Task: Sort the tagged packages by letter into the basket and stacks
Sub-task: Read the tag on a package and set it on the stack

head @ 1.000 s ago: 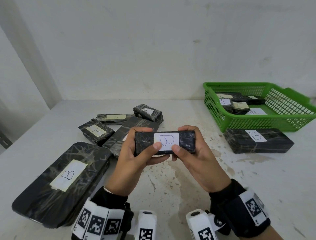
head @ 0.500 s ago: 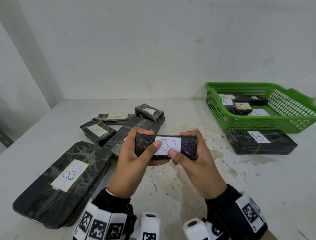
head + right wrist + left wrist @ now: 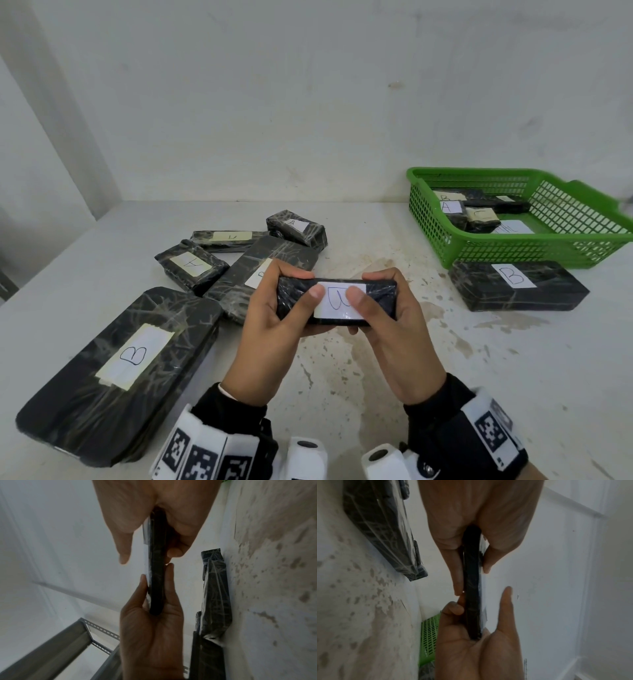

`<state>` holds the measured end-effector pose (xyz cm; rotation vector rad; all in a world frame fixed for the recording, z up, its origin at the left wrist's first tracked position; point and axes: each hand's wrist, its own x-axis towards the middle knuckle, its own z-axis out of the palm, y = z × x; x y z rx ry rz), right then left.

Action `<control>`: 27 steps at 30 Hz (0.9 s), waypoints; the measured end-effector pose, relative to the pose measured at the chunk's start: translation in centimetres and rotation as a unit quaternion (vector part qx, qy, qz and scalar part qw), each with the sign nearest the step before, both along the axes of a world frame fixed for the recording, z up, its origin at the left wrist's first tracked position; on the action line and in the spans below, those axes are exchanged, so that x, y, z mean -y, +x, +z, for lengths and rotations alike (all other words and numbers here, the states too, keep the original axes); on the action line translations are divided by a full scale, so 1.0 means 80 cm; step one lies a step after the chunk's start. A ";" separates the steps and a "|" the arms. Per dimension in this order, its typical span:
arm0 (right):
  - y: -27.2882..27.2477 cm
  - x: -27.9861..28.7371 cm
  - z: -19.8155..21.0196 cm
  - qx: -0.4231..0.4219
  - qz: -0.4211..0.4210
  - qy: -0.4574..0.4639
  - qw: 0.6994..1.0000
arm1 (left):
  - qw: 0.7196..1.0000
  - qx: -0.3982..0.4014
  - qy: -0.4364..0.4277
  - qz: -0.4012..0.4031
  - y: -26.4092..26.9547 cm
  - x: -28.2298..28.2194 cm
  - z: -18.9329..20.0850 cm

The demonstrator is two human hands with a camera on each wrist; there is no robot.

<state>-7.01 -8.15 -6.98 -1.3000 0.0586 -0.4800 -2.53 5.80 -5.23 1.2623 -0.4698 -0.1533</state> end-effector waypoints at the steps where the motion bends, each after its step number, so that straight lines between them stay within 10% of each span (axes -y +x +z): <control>1: 0.000 0.000 0.001 0.001 -0.006 0.007 1.000 | 1.000 -0.002 0.002 0.002 0.000 0.000 -0.001; 16: -0.007 -0.004 0.000 -0.014 -0.119 -0.038 0.992 | 0.999 -0.015 0.001 -0.036 -0.004 0.004 -0.004; 27: -0.001 0.003 0.002 -0.011 -0.033 -0.043 0.998 | 0.997 -0.066 -0.019 -0.034 0.003 0.000 -0.004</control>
